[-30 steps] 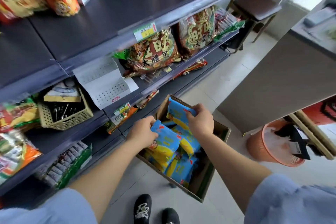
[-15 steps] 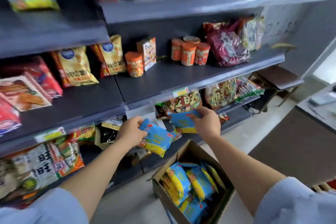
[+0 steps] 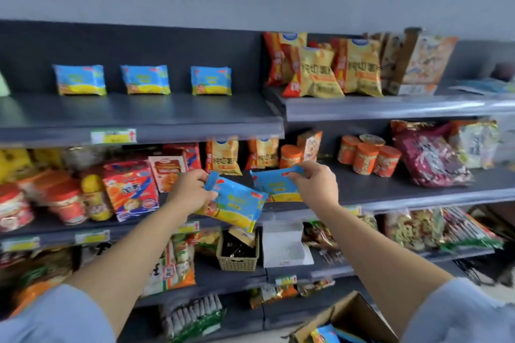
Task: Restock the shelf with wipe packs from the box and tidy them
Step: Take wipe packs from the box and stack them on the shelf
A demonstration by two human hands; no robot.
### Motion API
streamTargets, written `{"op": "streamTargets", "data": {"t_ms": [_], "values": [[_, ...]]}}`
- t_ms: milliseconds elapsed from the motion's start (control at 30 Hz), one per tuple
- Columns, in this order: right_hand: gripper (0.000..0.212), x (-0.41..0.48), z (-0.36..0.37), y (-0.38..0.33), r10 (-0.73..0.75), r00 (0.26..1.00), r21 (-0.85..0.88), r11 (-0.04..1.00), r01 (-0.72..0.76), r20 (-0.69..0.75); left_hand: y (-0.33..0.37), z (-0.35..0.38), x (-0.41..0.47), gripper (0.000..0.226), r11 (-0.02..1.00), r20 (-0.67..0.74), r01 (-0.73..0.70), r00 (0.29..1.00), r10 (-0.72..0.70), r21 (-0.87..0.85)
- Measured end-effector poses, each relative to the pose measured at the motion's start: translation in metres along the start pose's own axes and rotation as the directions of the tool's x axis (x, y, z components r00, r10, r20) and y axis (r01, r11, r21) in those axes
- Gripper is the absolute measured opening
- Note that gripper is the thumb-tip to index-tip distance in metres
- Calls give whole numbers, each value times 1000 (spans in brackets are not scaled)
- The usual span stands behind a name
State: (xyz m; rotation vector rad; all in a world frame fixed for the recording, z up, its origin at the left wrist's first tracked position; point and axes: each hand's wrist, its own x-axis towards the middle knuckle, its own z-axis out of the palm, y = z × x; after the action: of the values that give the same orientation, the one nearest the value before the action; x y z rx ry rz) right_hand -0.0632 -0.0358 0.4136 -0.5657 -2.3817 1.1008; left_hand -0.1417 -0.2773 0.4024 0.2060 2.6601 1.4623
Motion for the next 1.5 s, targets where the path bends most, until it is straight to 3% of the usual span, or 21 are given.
{"op": "streamTargets", "data": {"t_ms": [167,333,767,1233,1500], "values": [[22,4,32,-64,-110,993,86,990,107,32,-13,-78,1,26,991,-88,-13,996,1,-134],[18,3,67,-125,-166,986,170,973,159,28,-25,-149,1,23,987,-156,-28,988,3,-155],[30,13,151,-254,-180,981,394,899,193,-69,-43,-297,26,14,958,-296,-115,955,33,-264],[34,84,225,-314,-190,982,437,883,171,1,-55,-350,109,16,925,-345,-139,939,9,-353],[26,150,281,-340,-238,969,426,885,188,66,-69,-375,174,15,935,-363,-106,932,-26,-339]]}}
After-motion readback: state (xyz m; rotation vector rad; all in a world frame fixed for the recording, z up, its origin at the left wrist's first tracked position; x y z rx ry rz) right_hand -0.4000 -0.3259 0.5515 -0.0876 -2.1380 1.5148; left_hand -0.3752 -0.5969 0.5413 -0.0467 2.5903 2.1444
